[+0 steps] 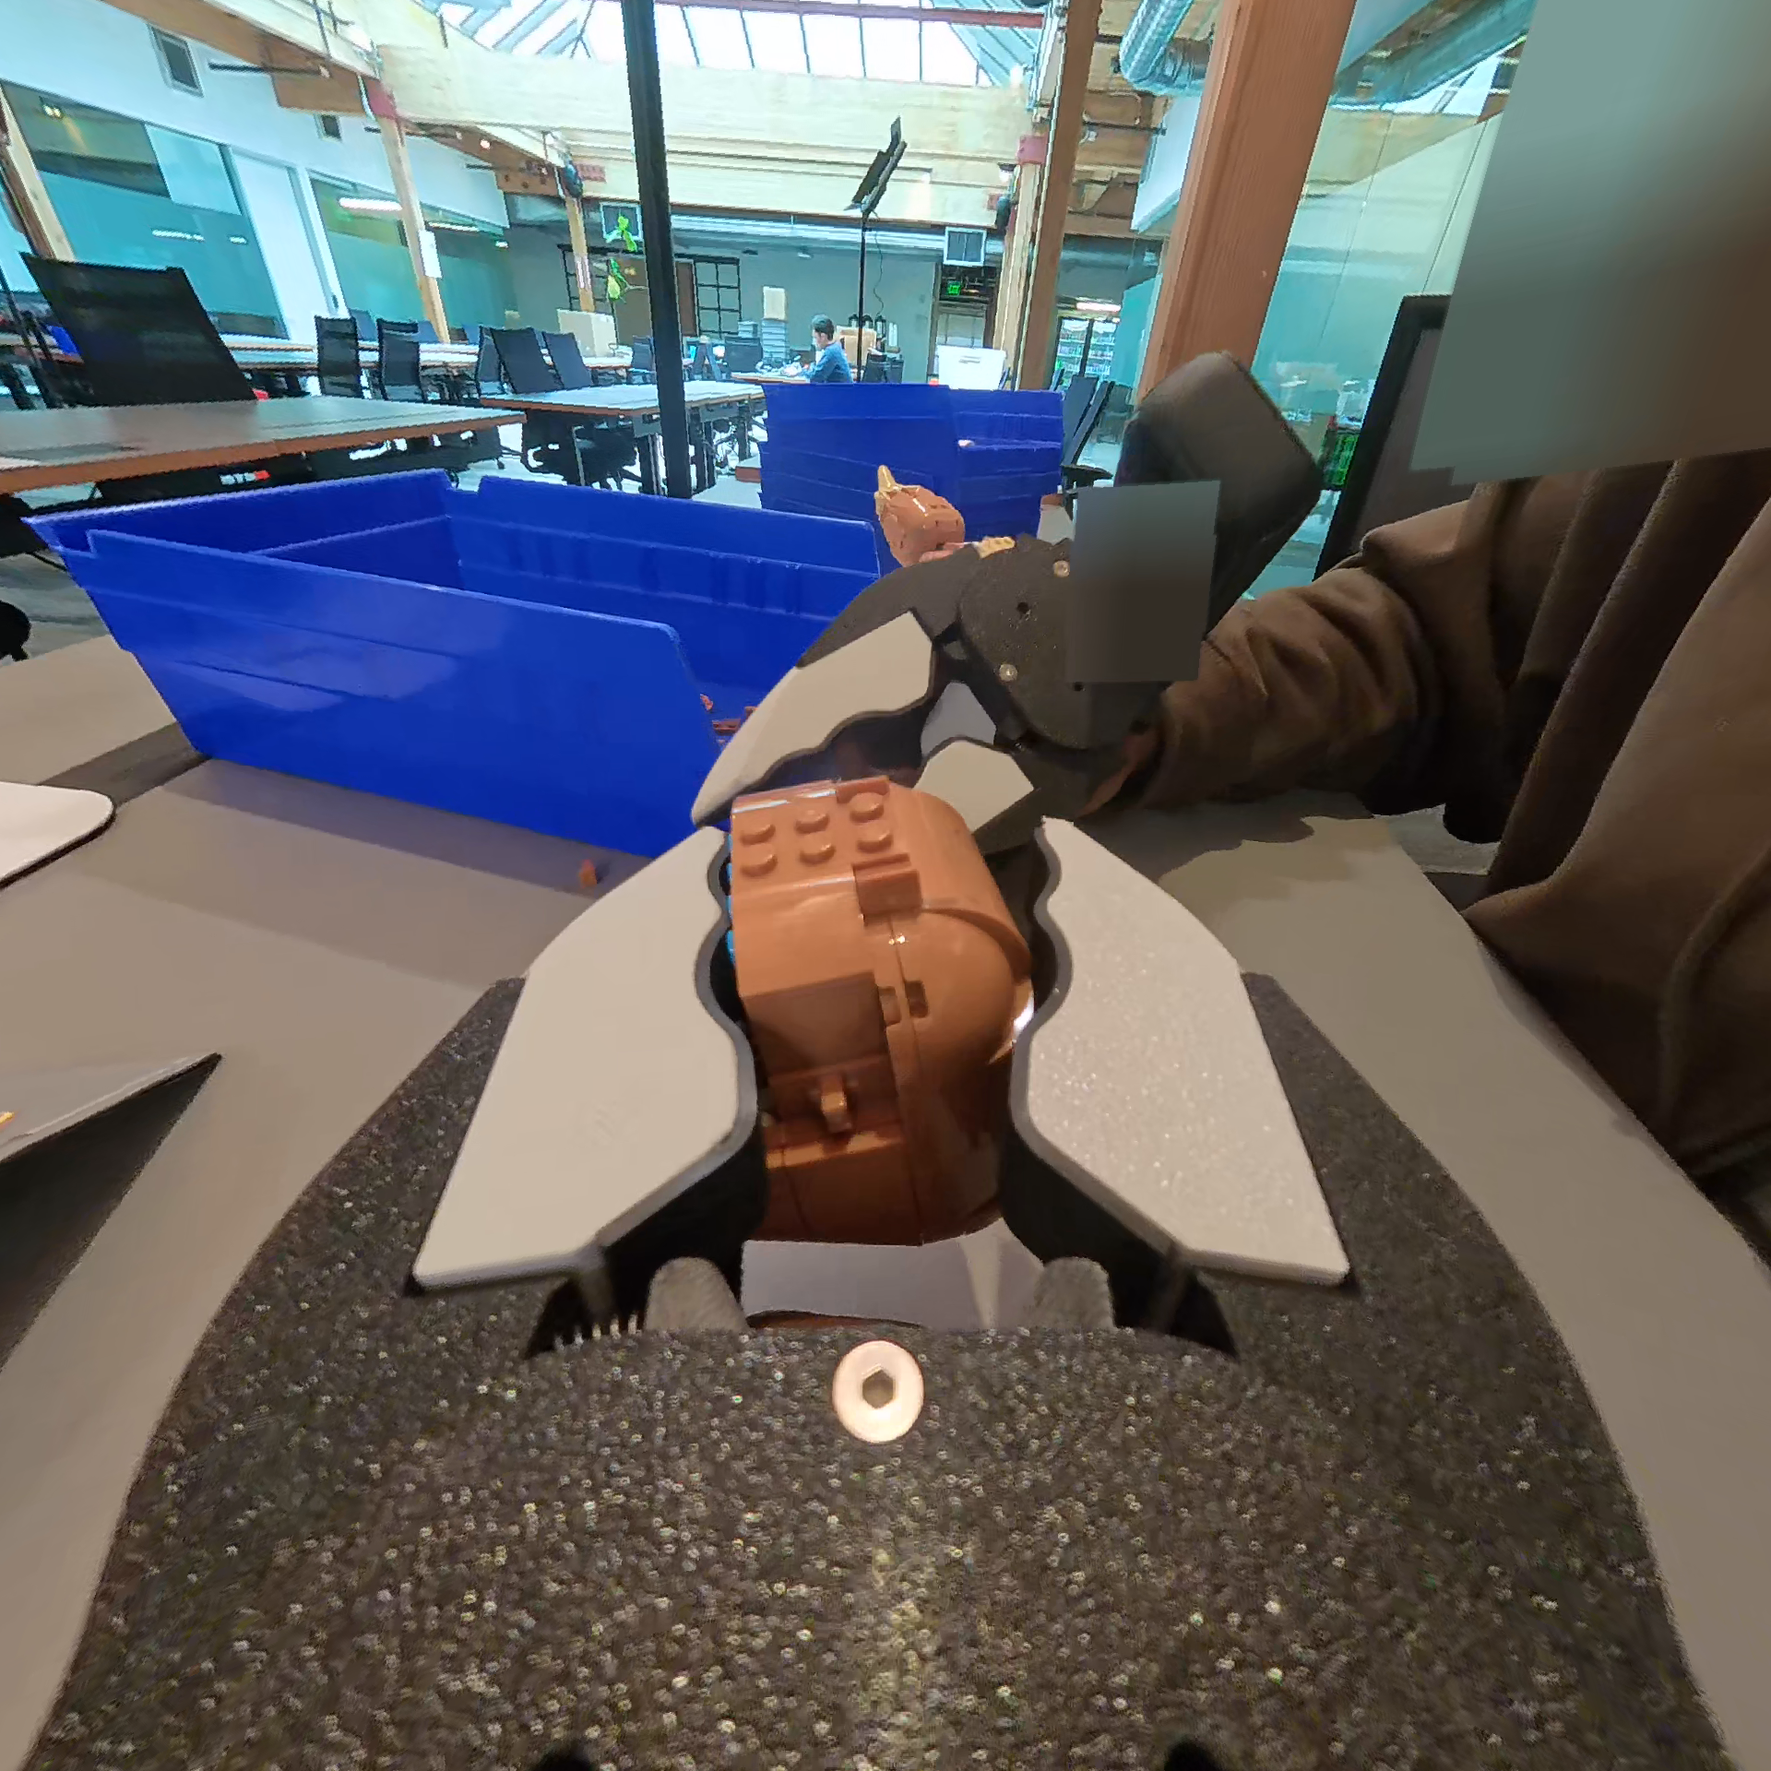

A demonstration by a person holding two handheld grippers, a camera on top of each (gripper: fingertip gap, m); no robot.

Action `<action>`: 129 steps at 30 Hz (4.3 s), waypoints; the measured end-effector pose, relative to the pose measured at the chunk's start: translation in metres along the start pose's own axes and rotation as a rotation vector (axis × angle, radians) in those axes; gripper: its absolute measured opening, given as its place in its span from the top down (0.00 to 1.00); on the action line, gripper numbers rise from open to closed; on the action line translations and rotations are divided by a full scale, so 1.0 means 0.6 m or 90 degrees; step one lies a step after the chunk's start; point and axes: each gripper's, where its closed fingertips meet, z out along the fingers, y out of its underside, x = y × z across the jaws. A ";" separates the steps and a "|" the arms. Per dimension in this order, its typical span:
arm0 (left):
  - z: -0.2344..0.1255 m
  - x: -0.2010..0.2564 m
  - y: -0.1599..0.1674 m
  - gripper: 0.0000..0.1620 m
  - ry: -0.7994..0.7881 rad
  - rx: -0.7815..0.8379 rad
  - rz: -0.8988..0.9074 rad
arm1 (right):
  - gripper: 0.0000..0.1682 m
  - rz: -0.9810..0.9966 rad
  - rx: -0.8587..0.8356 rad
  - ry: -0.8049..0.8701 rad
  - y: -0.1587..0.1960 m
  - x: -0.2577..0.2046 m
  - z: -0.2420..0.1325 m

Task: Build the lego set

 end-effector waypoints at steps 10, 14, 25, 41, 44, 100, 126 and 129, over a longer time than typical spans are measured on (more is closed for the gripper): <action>-0.010 0.015 0.006 0.65 -0.005 -0.016 0.033 | 0.87 0.033 -0.172 0.006 0.053 0.002 0.039; -0.017 0.021 0.009 0.65 -0.004 -0.023 0.037 | 0.80 0.104 -0.134 -0.023 0.052 0.009 0.010; -0.012 0.041 0.016 0.65 0.018 -0.037 0.024 | 0.85 0.344 -0.155 -0.211 0.095 -0.107 -0.199; -0.007 0.046 0.019 0.65 0.015 -0.049 0.032 | 0.88 0.317 -0.216 -0.256 0.074 -0.167 -0.197; -0.007 0.046 0.020 0.65 0.014 -0.050 0.031 | 0.95 0.313 -0.226 -0.259 0.073 -0.168 -0.198; -0.085 -0.074 0.036 0.65 -0.141 -0.107 0.039 | 0.87 -0.147 0.113 -0.501 -0.064 -0.156 0.038; -0.086 -0.074 0.035 0.65 -0.122 -0.103 0.015 | 0.95 -0.259 0.015 -0.703 -0.056 -0.173 0.046; -0.086 -0.073 0.036 0.65 -0.120 -0.105 0.018 | 0.95 -0.250 0.011 -0.694 -0.055 -0.173 0.046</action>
